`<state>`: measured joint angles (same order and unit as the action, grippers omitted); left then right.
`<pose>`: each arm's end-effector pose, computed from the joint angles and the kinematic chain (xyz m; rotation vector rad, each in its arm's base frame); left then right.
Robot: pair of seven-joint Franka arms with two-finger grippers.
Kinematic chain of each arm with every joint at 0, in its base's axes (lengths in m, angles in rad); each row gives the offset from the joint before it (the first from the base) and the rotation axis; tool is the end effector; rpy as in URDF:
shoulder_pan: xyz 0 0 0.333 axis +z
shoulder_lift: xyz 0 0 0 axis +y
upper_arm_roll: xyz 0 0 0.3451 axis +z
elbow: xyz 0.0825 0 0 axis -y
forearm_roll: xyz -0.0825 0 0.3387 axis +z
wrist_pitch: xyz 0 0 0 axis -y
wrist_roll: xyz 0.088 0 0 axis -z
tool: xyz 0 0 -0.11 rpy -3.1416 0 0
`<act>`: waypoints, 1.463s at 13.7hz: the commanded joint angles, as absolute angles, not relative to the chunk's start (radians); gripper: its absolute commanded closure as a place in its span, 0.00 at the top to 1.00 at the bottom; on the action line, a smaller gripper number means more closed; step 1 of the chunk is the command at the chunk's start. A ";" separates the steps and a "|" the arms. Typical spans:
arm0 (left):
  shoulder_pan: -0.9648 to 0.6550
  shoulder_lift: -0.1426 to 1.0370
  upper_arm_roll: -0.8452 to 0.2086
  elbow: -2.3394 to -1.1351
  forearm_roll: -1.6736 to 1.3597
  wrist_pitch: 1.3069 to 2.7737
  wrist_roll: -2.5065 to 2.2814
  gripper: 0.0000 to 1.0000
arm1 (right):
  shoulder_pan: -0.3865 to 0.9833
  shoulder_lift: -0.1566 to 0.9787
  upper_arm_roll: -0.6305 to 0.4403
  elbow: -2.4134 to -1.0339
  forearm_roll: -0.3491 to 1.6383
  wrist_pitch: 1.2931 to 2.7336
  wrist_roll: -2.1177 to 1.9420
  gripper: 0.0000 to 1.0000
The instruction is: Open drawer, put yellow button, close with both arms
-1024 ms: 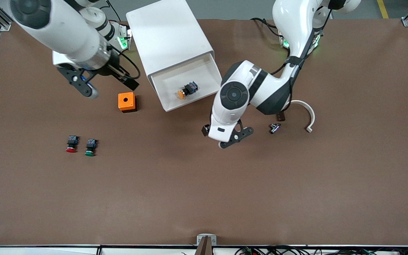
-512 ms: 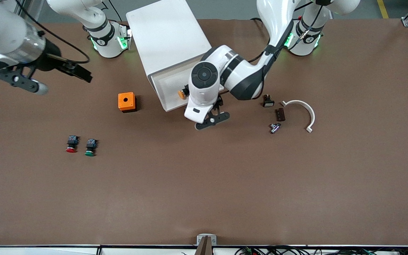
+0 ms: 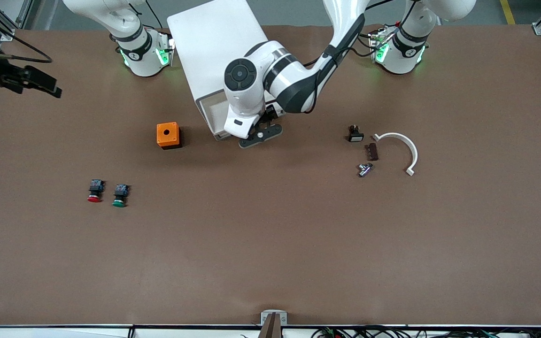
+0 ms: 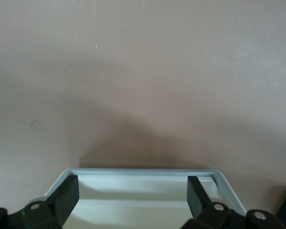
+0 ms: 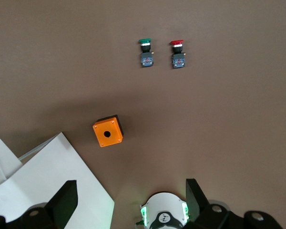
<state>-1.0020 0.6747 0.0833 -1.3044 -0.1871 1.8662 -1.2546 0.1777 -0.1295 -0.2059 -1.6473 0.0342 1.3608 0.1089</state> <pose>0.4004 -0.5734 0.3746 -3.0342 -0.5915 0.2479 0.4414 -0.0161 0.6627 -3.0715 0.1982 0.2499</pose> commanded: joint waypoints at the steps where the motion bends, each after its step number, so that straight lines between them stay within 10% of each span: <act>1: -1.045 0.660 0.081 -1.330 -0.173 1.873 -1.304 1.00 | 0.126 -0.176 -0.186 -1.724 0.000 1.428 0.029 1.00; 20: -0.997 0.635 0.002 -1.338 -0.183 1.832 -1.322 1.00 | 0.072 -0.084 -0.184 -1.645 -0.048 1.680 -0.152 1.00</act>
